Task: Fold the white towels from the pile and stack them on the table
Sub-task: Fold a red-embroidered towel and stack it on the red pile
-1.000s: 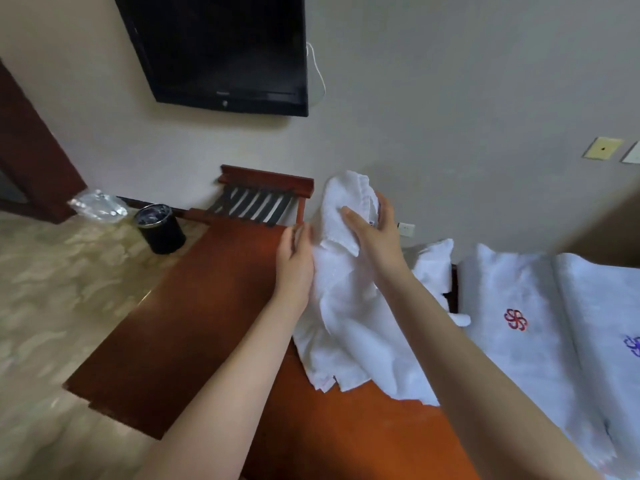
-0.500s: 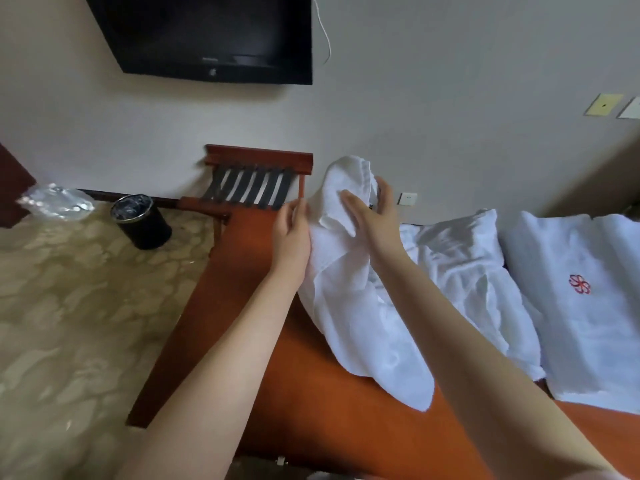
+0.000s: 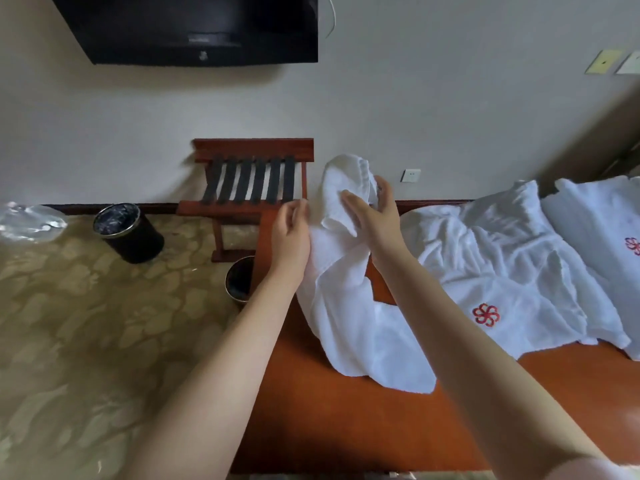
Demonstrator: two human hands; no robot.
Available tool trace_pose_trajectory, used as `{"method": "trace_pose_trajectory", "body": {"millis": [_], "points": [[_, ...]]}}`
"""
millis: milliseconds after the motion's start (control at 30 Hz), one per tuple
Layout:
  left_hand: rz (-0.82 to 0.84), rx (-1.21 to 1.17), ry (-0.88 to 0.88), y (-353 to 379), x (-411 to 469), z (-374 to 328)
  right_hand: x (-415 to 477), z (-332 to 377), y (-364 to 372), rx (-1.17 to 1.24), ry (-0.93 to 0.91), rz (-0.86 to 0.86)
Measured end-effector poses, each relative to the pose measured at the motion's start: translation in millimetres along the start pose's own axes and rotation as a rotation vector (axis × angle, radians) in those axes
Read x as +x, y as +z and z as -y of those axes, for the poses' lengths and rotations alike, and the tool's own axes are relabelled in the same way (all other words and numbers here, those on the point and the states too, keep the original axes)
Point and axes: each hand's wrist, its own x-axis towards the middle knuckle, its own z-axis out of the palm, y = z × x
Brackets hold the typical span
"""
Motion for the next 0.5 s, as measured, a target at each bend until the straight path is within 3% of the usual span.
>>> {"method": "trace_pose_trajectory", "body": {"millis": [300, 500], "points": [[0.185, -0.021, 0.013, -67, 38, 20, -16, -13, 57, -0.001, 0.132, -0.119], [0.175, 0.074, 0.043, -84, 37, 48, -20, -49, 62, -0.063, 0.296, -0.079]]}}
